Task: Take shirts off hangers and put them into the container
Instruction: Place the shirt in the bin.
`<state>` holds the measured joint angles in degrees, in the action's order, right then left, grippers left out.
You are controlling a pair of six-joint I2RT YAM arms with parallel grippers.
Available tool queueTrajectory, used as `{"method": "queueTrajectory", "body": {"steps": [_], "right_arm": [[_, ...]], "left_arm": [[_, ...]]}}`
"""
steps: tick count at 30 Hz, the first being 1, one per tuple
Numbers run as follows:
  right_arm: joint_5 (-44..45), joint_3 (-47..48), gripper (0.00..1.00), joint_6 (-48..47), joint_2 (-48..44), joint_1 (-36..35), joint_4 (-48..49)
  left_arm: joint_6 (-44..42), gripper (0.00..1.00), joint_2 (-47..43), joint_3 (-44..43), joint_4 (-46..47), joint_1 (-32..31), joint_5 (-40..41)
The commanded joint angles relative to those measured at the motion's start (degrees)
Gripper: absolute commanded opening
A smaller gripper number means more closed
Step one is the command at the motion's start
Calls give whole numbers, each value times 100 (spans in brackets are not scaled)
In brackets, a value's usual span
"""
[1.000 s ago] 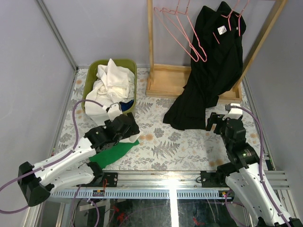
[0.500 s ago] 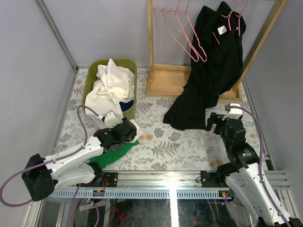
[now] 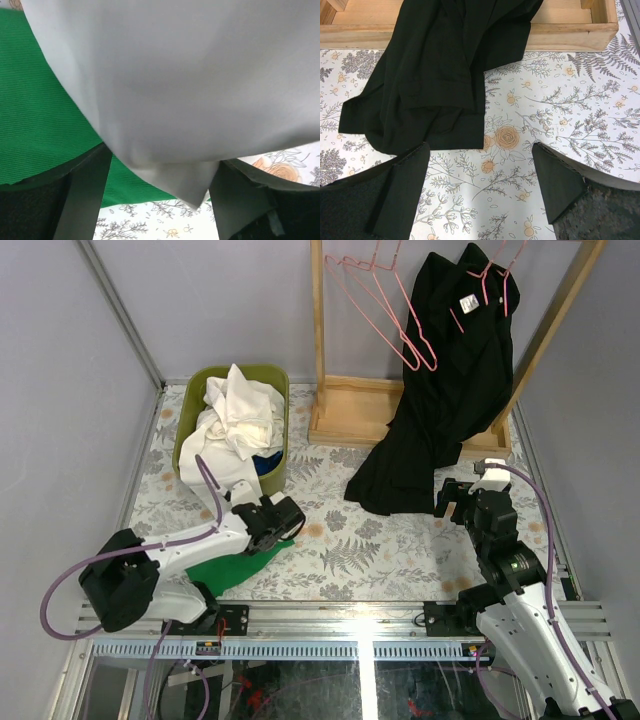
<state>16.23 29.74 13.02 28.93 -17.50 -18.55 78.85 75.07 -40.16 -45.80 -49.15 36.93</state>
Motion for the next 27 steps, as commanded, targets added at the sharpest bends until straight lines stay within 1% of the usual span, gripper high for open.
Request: {"method": "queueTrajectory", "body": {"steps": [1,2,3,6,8,10,12,14,15,17,19,21,24,25,27], "right_arm": [[28,24,91,-70,-31,1,256],[29,27,91,-69,-41,8,248],[37,24,91,-70,-49,2,234],[51,28,91,-62,-54,8,243],[46,28,91,-64,-38,1,242],[40,28,91,-63,-36,1,236],[47,33,91,-62,-39,3,234],[46,37,91,-63,-40,3,240],[45,26,91,-58,-37,5,238],[39,30,91,-67,-32,7,254],[38,26,91,-67,-28,1,240],[38,31,91,-64,-36,3,251],[35,33,91,-64,-36,5,255],[27,31,91,-64,-30,3,255],[6,33,91,-66,-22,6,249]], "left_arm": [[28,63,161,-400,-274,-25,765],[0,57,160,-508,-365,-29,838],[-43,47,127,-578,-441,-25,913],[-234,14,-32,-690,-517,-27,1091],[-491,1,-161,-779,-518,-27,1123],[-990,0,-285,-998,-522,-25,1075],[-1731,0,-424,-1395,-562,-25,1001],[-2162,0,-595,-1798,-609,-22,1255],[-2419,0,-712,-1995,-531,-6,1404],[-3225,0,-917,-2327,-139,111,1514],[-3950,0,-1038,-2594,354,440,1263],[-4476,0,-1029,-2864,760,937,802],[-4946,0,-819,-3236,1160,1581,302],[-5062,0,-692,-3425,1245,1741,139],[-5206,0,-374,-3926,1308,1937,71]]}}
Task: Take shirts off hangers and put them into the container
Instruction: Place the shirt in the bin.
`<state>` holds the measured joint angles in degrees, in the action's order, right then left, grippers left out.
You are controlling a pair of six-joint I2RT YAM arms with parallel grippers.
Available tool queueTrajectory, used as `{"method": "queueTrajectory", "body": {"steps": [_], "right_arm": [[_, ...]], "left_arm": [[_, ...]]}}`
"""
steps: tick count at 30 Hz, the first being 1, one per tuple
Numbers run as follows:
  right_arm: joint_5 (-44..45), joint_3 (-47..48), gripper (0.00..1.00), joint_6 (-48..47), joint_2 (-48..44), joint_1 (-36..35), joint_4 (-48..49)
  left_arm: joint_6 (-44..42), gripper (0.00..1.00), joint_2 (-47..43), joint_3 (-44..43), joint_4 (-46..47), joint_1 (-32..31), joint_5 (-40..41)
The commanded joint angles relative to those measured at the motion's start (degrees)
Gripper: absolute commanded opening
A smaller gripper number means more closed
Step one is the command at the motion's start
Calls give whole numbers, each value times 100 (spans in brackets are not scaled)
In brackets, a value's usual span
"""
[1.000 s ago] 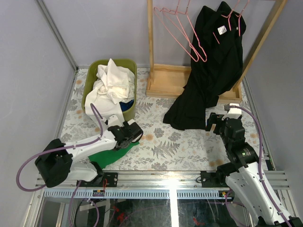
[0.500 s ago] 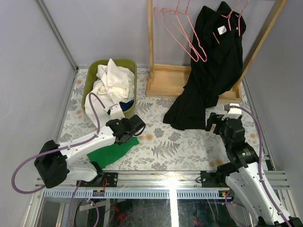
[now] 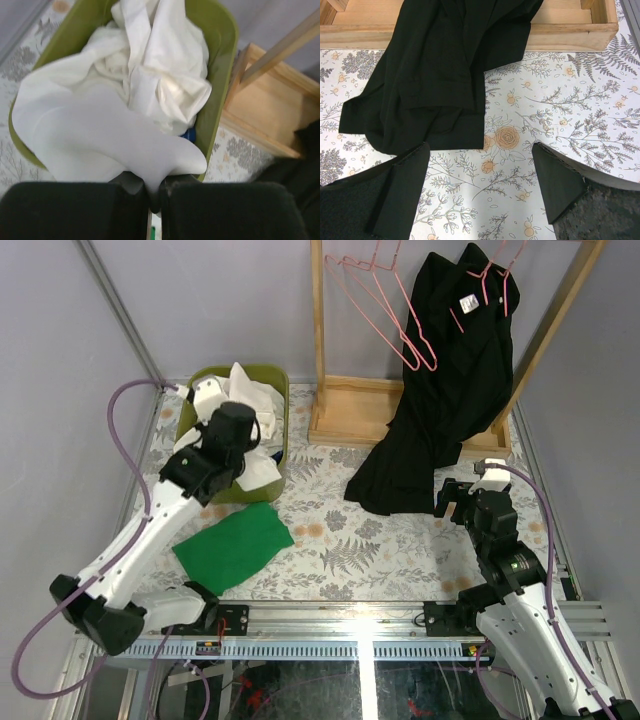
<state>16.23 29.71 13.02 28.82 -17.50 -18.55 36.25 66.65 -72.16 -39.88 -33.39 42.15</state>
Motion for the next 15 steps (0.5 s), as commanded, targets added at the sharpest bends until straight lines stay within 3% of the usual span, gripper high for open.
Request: {"method": "queueTrajectory", "body": {"steps": [1,6,9,15], "right_arm": [[-1,28,91,-57,-2,1,255],[-13,33,91,-51,-17,2,258],[11,35,91,-67,-56,4,214],[55,12,91,-65,-151,5,209]], "left_arm": [[-1031,0,649,-935,775,457,-498],[-1133,0,1550,-1468,1008,1053,-1047],[-1072,4,2118,-1610,607,1184,-1502],[-671,12,2553,-263,587,1184,-2458]]}}
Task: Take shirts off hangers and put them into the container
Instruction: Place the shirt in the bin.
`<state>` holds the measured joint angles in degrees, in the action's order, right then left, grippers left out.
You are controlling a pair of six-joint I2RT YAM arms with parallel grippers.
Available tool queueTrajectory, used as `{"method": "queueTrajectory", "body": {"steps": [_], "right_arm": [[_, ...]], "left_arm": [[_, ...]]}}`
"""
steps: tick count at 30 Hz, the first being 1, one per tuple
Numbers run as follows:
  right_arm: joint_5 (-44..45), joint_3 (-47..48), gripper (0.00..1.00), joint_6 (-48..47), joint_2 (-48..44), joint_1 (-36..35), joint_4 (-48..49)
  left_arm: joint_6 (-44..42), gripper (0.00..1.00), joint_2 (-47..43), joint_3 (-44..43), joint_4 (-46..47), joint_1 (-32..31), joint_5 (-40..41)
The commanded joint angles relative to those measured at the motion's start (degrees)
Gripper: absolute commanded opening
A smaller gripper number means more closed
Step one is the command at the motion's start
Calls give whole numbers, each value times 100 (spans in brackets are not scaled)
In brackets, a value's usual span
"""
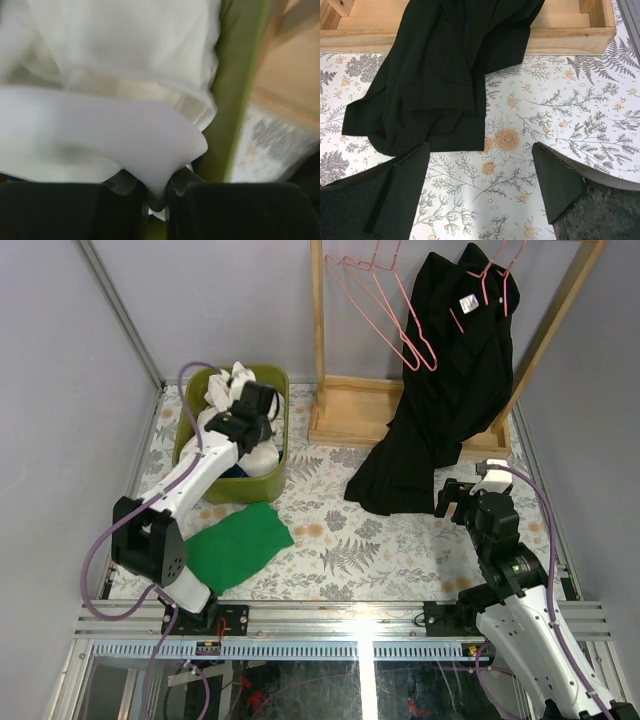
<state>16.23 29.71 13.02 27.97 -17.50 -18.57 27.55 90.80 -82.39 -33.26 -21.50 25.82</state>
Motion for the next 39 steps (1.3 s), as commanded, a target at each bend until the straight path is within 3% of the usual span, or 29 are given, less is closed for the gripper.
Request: {"method": "queueTrajectory", "body": {"steps": [1,4,7,9,15,18,24,30,35,37,39], "right_arm": [[53,11,91,-63,-65,3,212],[45,19,91,-73,-27,5,219],[24,24,91,-67,13,5,221],[21,26,91,-56,25,1,207],[46,9,91,-65,11,1,226],[45,17,91,-54,16,1,220],[43,19,91,-54,29,1,229],[18,21,91,-54,18,1,218],[12,1,91,-54,-11,4,217],[8,18,91,-52,-6,1,211],[-1,13,91,-50,-18,6,203]], "left_arm": [[219,12,106,907,3,-4,-884],[238,16,34,1111,-36,43,-862],[163,29,59,795,-338,137,-734],[58,31,30,513,-535,186,-804],[-197,64,-481,-180,-683,194,-1361],[-266,72,-586,-575,-826,192,-1434],[-398,77,-535,-873,-710,314,-1200],[-176,66,304,-478,-342,881,-1272],[-143,67,1385,-122,-292,957,-1677],[-78,60,1758,-92,-466,946,-1738],[-50,59,1777,60,-407,947,-1753]]}}
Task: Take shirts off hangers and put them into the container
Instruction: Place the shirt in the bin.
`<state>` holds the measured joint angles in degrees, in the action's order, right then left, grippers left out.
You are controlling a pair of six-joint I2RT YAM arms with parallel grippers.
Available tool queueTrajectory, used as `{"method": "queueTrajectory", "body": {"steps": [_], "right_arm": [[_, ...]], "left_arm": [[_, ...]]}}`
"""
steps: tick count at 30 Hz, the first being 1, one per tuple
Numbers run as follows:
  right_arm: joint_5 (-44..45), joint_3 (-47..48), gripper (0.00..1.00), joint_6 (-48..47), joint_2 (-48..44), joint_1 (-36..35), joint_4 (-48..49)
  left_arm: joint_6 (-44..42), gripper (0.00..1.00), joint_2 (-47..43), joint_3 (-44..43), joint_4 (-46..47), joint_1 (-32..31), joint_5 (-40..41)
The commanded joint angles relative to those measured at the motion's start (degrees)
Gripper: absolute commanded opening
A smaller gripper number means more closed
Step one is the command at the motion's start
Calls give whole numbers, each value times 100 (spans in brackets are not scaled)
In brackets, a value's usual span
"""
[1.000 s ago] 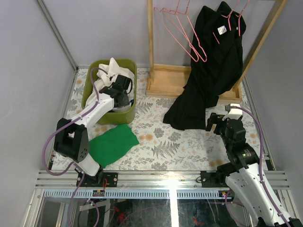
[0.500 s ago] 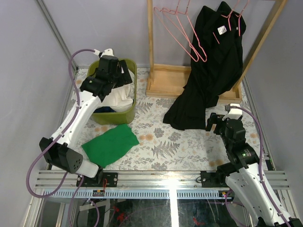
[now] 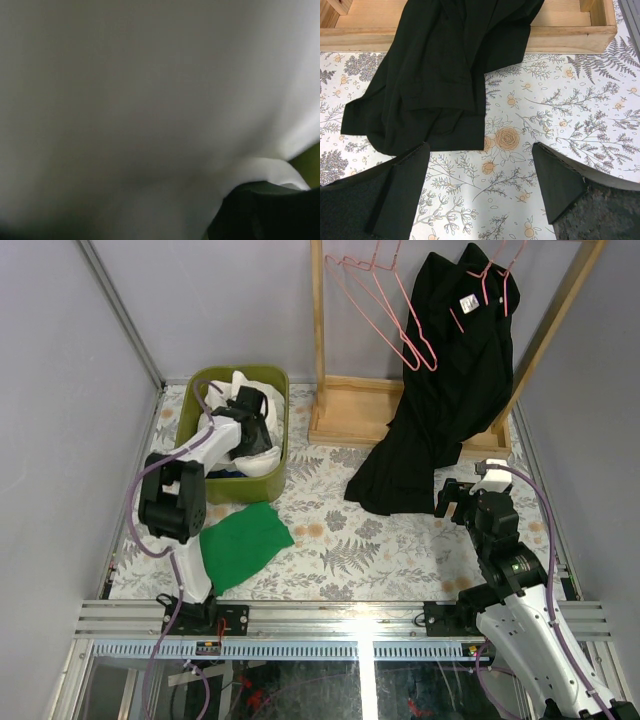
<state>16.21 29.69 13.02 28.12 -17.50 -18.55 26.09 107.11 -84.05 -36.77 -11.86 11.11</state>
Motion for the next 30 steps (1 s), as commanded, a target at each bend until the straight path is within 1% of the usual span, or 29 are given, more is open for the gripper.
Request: {"method": "queueTrajectory", "body": {"steps": [1,4,7,10,12,16,19,21,25,28,30], "right_arm": [[-10,4,91,-46,-42,6,206],[-13,1,91,-46,-41,1,220],[-13,1,91,-50,-23,8,220],[-22,7,91,-49,-8,1,218],[-18,2,91,-48,-11,5,212],[-13,-5,91,-37,-25,1,211],[-30,1,91,-24,-35,2,215],[-65,21,91,3,-41,1,209],[-65,109,91,38,-99,1,143],[-32,237,91,201,-120,8,42],[-189,492,91,351,-29,1,-158]], "left_arm": [[87,61,66,242,-51,-18,-194],[-6,68,-372,120,-93,-13,50],[-175,76,-851,-267,-157,-16,145],[-358,82,-1108,-754,-246,-5,165],[-426,88,-1184,-980,-217,-5,246],[-568,96,-942,-1401,-110,113,372],[-508,97,-381,-1630,-126,314,51],[-381,96,-7,-1724,-287,425,-198],[-265,94,420,-1267,-297,486,-1145],[-223,89,437,-858,-173,483,-1296],[-217,89,-24,-328,395,487,-1266]]}}
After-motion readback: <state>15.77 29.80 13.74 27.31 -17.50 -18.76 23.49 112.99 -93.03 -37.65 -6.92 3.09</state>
